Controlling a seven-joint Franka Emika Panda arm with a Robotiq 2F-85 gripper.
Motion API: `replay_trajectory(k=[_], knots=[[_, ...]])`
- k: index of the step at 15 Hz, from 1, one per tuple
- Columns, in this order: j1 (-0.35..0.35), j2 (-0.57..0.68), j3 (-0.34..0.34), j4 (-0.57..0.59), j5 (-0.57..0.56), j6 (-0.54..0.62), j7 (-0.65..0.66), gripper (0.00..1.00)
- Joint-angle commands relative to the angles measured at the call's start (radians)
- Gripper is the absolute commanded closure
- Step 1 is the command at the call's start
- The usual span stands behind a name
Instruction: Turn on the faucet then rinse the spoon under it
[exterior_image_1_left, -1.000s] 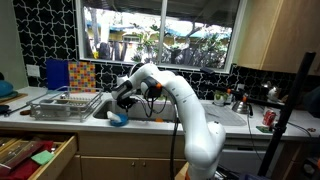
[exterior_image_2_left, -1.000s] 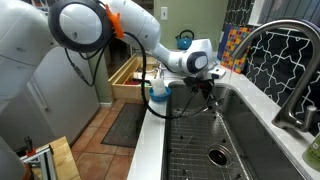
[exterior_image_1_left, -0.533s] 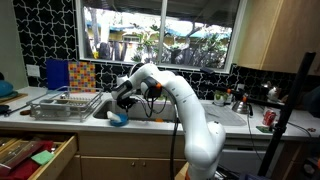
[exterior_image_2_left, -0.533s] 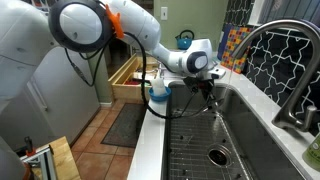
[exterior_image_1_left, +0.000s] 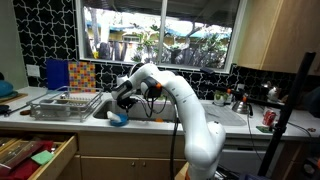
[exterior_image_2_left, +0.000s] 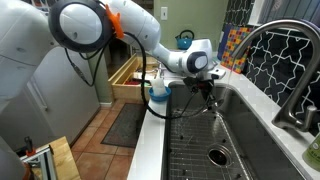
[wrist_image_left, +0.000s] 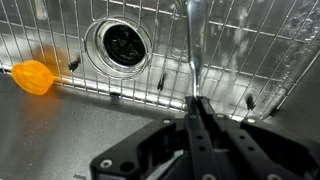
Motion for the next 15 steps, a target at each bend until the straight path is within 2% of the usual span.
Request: replay_trajectory(k=[1,15], knots=[[0.005,0.008,-0.009,0.013,-0.021,-0.03,0.017,0.98],[0.004,0.009,-0.005,0.015,-0.018,-0.041,0.016,0.98]])
